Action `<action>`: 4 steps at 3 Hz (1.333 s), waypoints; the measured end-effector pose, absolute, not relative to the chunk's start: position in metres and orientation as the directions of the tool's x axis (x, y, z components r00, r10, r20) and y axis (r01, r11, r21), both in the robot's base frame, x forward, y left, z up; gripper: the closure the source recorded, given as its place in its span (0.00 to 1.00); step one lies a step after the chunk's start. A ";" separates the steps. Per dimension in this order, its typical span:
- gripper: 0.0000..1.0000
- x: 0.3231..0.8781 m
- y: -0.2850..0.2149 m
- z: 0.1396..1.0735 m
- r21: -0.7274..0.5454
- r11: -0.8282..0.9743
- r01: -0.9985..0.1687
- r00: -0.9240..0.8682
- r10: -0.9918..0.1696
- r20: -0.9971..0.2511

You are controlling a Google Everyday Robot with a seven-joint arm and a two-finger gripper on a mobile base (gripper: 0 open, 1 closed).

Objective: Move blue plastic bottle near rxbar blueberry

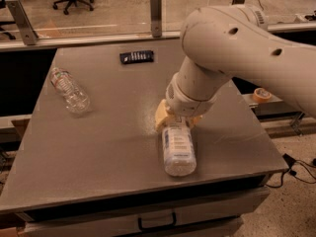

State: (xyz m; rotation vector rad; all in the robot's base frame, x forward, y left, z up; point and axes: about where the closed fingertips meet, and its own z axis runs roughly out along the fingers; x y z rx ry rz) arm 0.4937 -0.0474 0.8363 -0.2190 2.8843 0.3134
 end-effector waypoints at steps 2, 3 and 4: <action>1.00 0.489 -0.048 0.835 0.200 0.964 -0.172 -0.964 -0.124 -0.235; 1.00 0.503 -0.046 0.839 0.212 0.958 -0.193 -0.950 -0.128 -0.285; 1.00 0.560 -0.047 0.875 0.199 0.945 -0.262 -0.883 -0.151 -0.445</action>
Offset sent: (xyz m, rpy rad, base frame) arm -0.0102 -0.0013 -0.0048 0.0137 0.0309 0.0030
